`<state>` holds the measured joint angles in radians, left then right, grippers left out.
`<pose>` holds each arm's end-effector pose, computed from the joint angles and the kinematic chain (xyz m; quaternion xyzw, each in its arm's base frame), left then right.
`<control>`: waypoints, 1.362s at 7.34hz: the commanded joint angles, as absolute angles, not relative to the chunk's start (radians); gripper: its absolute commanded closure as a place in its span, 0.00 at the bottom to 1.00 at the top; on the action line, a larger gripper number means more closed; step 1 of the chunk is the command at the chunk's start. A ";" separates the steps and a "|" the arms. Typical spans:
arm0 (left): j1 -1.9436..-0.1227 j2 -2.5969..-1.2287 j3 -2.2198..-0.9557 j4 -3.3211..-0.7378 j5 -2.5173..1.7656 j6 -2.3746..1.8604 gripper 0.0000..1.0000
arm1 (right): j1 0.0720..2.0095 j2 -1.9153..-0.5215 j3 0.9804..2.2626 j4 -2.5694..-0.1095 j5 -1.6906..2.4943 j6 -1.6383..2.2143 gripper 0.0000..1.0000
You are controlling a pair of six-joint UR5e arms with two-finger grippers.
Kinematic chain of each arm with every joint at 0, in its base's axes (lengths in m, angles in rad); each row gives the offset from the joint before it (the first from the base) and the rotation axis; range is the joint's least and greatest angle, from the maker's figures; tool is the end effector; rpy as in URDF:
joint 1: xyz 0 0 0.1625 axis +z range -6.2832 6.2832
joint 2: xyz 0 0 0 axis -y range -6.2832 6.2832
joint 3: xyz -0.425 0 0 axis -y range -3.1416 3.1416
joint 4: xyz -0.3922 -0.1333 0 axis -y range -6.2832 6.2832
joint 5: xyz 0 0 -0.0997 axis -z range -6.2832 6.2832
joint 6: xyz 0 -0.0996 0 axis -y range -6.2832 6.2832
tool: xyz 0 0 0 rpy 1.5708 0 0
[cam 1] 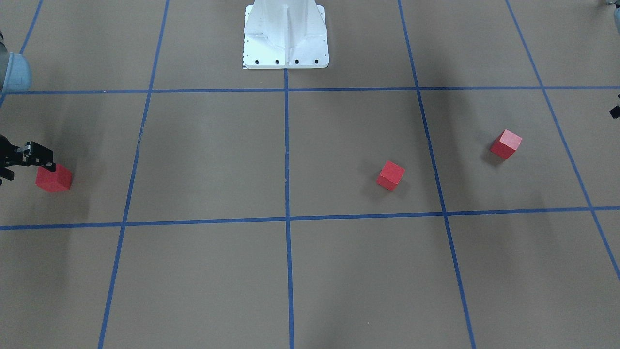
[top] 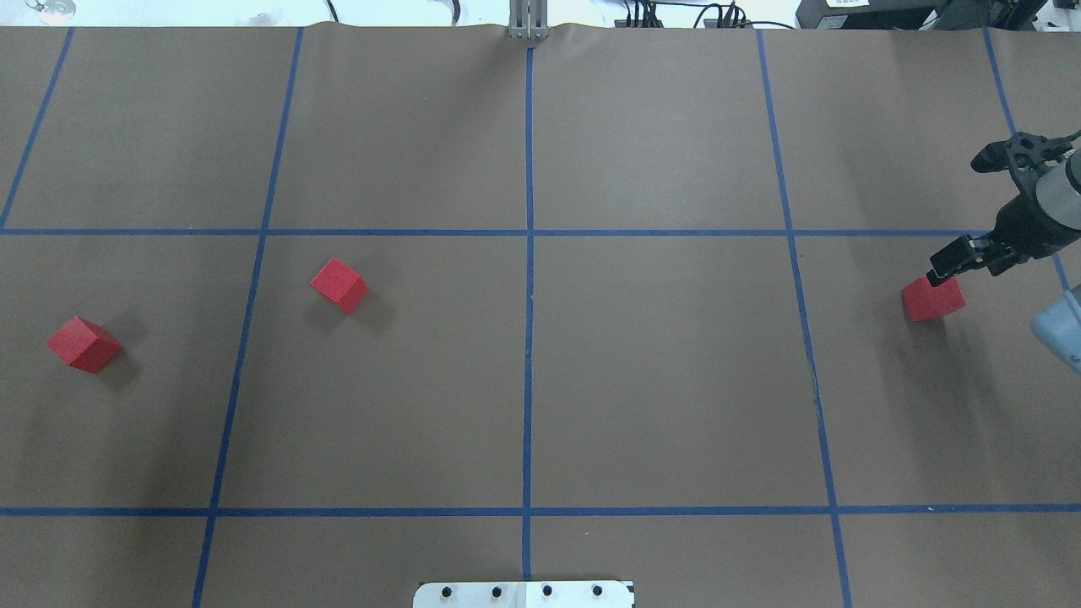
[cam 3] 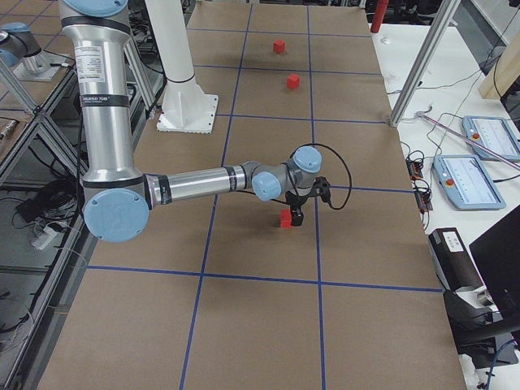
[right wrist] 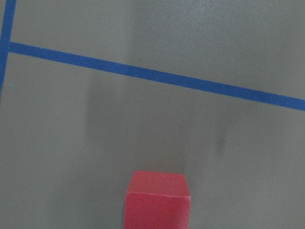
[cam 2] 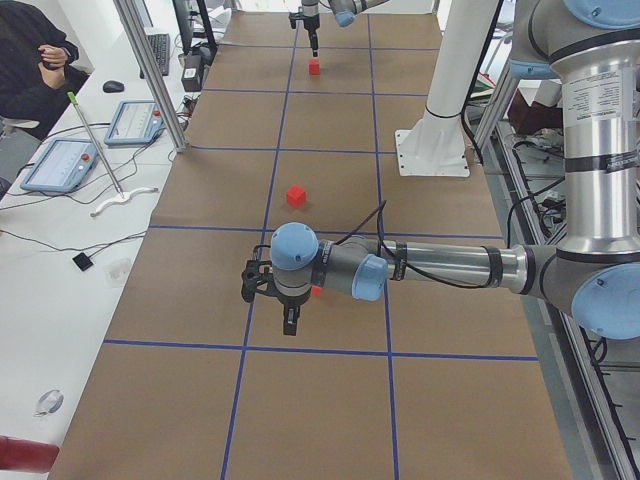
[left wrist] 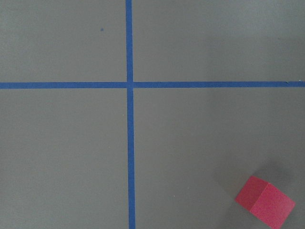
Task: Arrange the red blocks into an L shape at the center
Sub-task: 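Lower the right gripper onto the red cube on its side and grasp it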
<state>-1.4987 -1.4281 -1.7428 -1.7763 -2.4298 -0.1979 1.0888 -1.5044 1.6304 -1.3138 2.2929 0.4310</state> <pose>-0.0258 -0.4467 0.6118 0.0499 0.4241 -0.0081 0.9042 -0.1895 -0.5077 0.5693 0.0070 -0.3898 -0.0906 0.9164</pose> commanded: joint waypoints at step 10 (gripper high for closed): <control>-1.499 -1.427 -1.747 -1.779 -2.431 -0.198 0.00 | 1.008 -1.493 1.554 -1.313 2.253 0.469 0.93</control>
